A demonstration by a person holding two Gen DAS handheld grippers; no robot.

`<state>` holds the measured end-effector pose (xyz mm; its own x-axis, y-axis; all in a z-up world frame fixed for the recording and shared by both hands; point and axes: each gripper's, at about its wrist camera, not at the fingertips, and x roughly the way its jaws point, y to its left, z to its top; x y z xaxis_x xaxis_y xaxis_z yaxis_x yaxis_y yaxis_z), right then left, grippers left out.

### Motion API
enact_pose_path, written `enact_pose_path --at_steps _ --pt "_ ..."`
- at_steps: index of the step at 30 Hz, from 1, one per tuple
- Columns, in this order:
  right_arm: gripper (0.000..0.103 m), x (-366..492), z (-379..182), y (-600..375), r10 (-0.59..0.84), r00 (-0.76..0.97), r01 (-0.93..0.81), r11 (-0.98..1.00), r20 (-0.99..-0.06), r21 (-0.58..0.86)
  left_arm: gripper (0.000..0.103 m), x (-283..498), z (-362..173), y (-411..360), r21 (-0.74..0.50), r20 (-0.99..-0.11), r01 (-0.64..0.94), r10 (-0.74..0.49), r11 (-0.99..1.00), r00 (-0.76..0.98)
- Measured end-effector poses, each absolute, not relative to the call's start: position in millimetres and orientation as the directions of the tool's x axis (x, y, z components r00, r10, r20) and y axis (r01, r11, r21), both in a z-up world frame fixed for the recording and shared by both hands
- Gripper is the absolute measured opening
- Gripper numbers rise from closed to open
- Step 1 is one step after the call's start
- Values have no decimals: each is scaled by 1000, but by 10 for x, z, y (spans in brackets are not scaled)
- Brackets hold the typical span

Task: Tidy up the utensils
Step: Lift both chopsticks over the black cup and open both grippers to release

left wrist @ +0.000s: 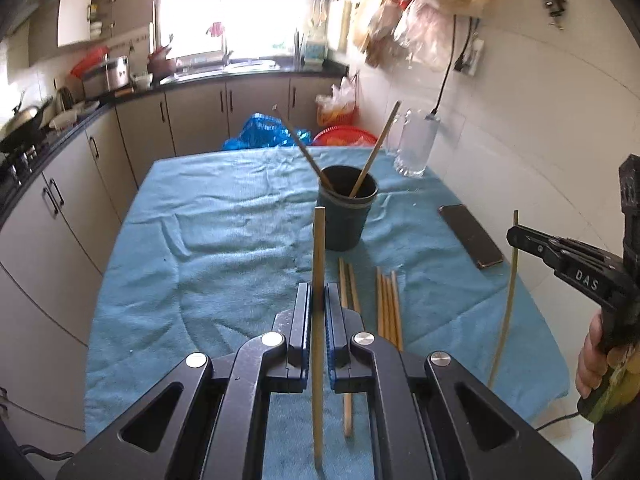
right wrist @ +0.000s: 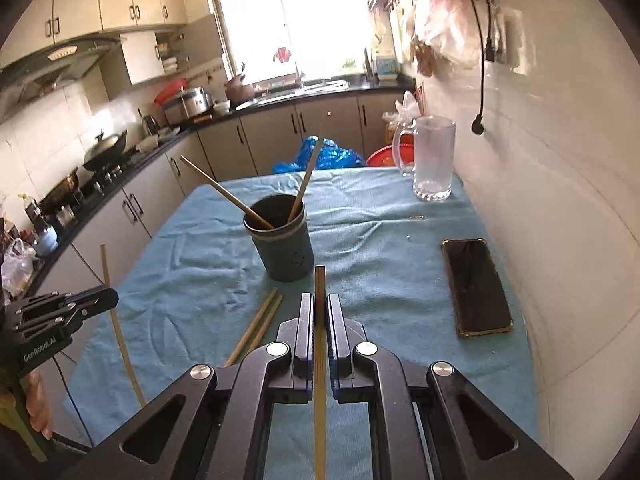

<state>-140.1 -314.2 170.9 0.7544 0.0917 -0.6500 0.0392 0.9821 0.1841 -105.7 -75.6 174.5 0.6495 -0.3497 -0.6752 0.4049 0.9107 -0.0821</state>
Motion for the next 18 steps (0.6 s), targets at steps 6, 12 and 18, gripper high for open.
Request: enact_pose_path --at_steps 6,12,18 --pt "6 -1645 1866 -3143 91 785 35 981 -613 190 6 -1409 1899 -705 -45 -618 422 -357 906 701" --pt "6 -1736 2000 -3092 83 809 28 984 -583 178 6 -1528 2085 -703 -46 -577 434 -379 900 724" --pt "6 -1652 2185 -3072 82 830 18 985 -552 173 6 -1363 2331 -747 -73 -549 451 -413 890 726"
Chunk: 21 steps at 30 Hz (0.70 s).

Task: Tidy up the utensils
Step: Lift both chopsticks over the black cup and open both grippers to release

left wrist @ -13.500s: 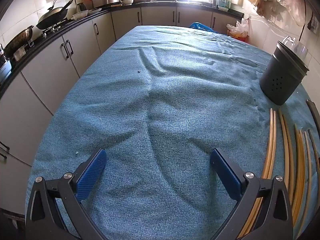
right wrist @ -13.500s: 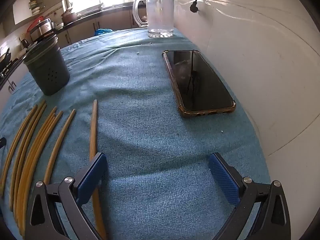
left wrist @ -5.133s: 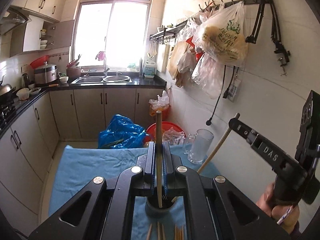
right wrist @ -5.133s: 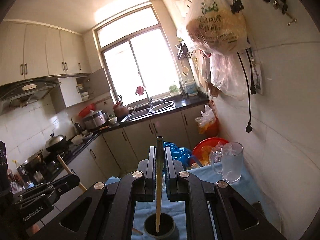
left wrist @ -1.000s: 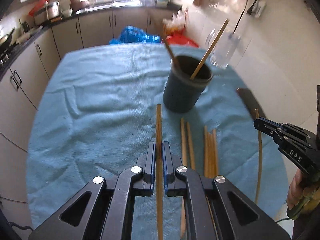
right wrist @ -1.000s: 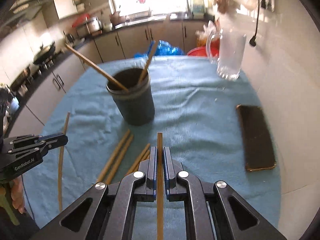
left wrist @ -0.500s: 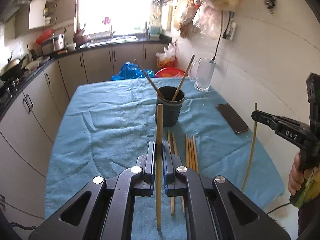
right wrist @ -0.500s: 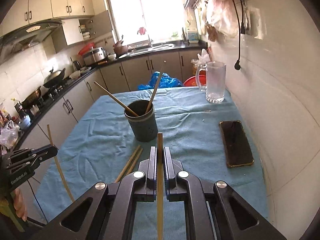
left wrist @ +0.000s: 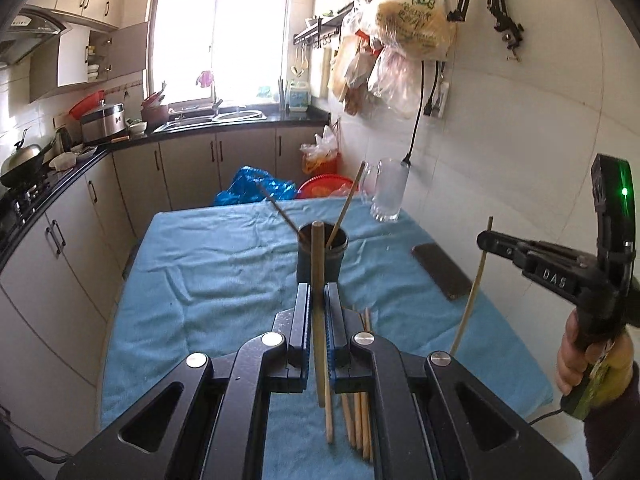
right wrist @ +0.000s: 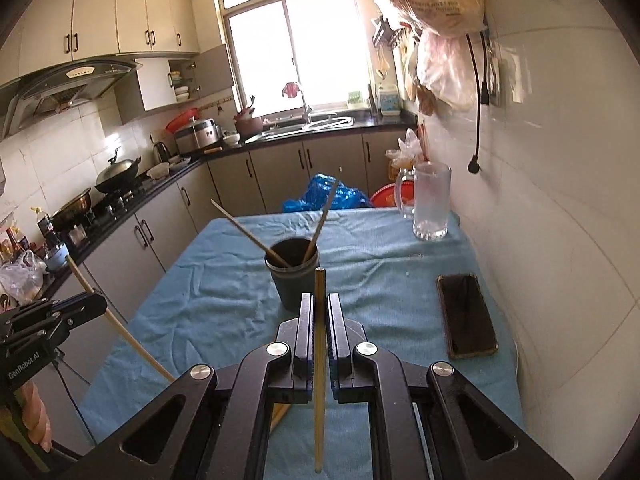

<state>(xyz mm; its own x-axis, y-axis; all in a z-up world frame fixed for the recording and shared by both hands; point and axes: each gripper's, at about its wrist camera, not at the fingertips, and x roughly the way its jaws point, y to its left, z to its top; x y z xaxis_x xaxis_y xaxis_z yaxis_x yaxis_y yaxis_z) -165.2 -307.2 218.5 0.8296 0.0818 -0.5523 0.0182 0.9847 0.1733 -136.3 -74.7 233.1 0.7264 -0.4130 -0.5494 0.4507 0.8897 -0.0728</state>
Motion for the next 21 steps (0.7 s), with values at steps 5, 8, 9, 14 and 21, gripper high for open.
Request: enact_pose_path --at_steps 5,8,9,14,21 --pt "6 -1432 2453 -3051 75 856 6 988 -511 156 6 -1067 2634 -823 -87 -516 454 -430 887 741" --pt "6 -1241 2651 -3054 86 878 -4 985 -472 173 6 -833 2823 -868 -113 -497 455 -446 884 744" --pt "6 -1185 2701 -3060 90 884 -6 983 -460 181 6 -741 2883 -892 -120 -490 453 -450 883 747" --pt "6 -769 2956 -3067 94 914 -2 974 -394 226 6 -302 3115 -1048 -130 -457 435 -444 891 771" --pt "6 -190 3082 -3085 53 938 39 966 -343 256 6 297 3174 -1291 -150 -469 421 -440 894 766"
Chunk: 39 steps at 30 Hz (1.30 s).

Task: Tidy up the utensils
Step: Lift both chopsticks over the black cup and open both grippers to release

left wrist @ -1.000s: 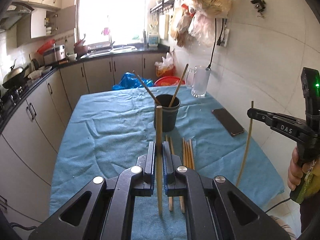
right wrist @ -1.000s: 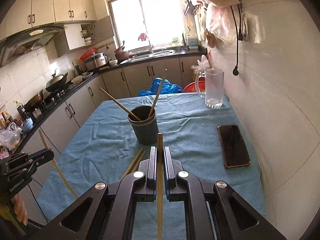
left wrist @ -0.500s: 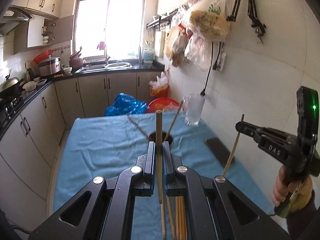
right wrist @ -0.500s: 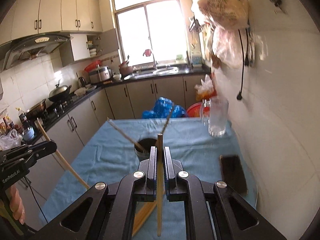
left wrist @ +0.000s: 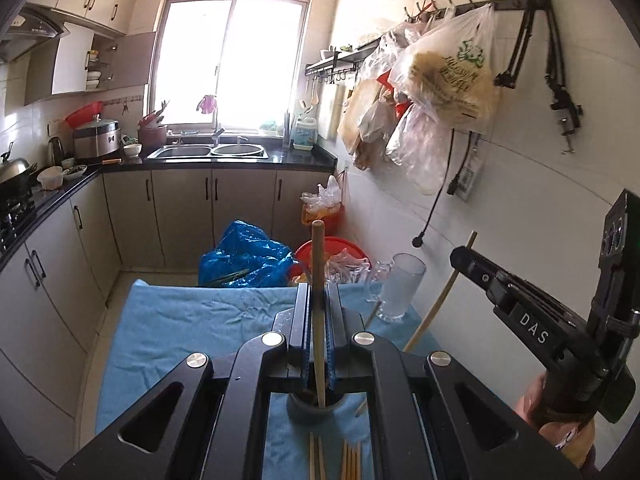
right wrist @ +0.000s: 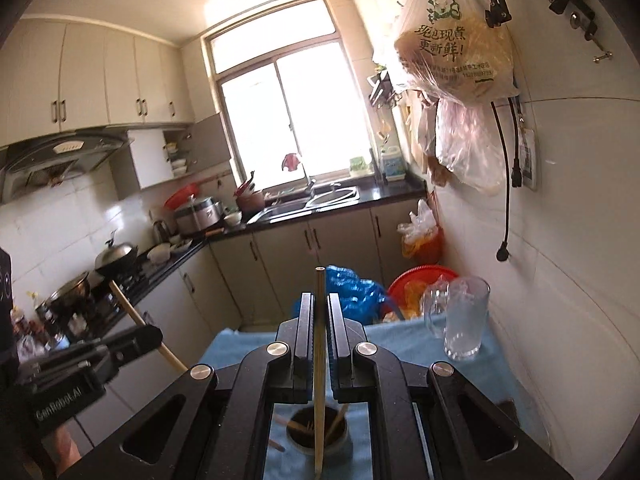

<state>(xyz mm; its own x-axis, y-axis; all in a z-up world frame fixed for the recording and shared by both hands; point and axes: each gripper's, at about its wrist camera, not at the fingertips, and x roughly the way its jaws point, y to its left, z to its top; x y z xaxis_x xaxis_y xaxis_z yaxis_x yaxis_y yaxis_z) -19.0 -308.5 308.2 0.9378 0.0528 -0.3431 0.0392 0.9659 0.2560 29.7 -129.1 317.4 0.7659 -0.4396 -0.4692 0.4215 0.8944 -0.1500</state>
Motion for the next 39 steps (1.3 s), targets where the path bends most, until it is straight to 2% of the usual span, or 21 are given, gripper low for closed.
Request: enact_pose_path --at_steps 7,13,19,21,23,25,29,39 --pt "6 240 2882 -3165 22 934 83 957 -355 279 6 788 2843 -1537 -146 -544 411 -420 900 726" --pt "6 554 2378 -3190 40 878 104 957 -477 272 6 1050 2426 -1623 -153 -624 393 -397 907 673" --pt "7 731 2000 -3289 76 832 114 946 -550 302 6 1087 2300 -1603 -163 -638 382 -393 910 662" --pt "8 751 1953 -3333 77 826 123 942 -558 312 13 1073 2320 -1594 -167 -636 387 -399 907 660" --pt "18 764 1952 -3361 82 824 125 939 -560 321 22 1032 2362 -1570 -172 -626 386 -403 907 668" --pt "36 749 1987 -3373 81 829 128 936 -554 328 27 957 2418 -1557 -159 -610 386 -398 909 685" --pt "39 638 2118 -3379 73 843 126 936 -533 327 31 770 2532 -1529 -132 -591 392 -390 910 706" --pt "55 -31 2457 -3331 82 860 93 945 -504 313 41 39 2680 -1290 -89 -559 411 -387 907 733"
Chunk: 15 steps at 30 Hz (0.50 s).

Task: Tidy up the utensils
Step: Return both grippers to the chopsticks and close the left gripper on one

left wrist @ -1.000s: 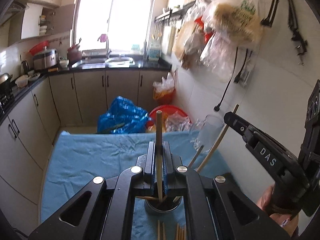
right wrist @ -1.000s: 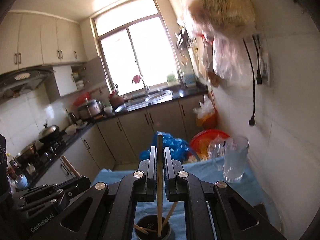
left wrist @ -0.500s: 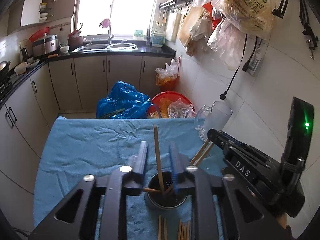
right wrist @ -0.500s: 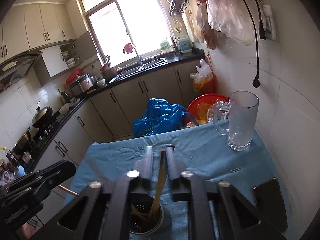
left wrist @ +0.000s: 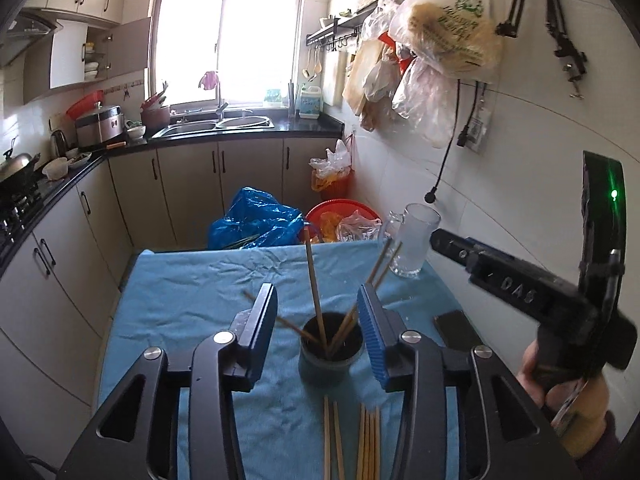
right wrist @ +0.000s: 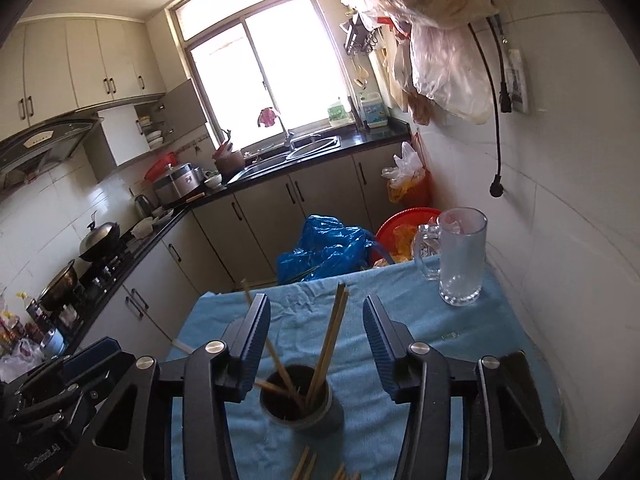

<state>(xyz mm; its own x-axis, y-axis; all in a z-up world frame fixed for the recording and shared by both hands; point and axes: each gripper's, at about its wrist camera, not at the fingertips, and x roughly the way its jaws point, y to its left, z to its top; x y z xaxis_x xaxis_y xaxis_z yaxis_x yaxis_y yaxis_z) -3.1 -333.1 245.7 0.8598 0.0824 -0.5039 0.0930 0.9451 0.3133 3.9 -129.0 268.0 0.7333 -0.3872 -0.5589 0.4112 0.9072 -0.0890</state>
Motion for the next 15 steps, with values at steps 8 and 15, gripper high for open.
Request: enact_pose_path --at_steps 8,15 --pt "65 -797 2451 -3339 80 810 83 965 -580 249 50 -633 2389 -939 -77 -584 410 -375 909 720" --pt "69 -1282 2298 -3583 5 745 123 982 -667 145 50 -804 1719 -766 -83 -680 393 -341 916 650"
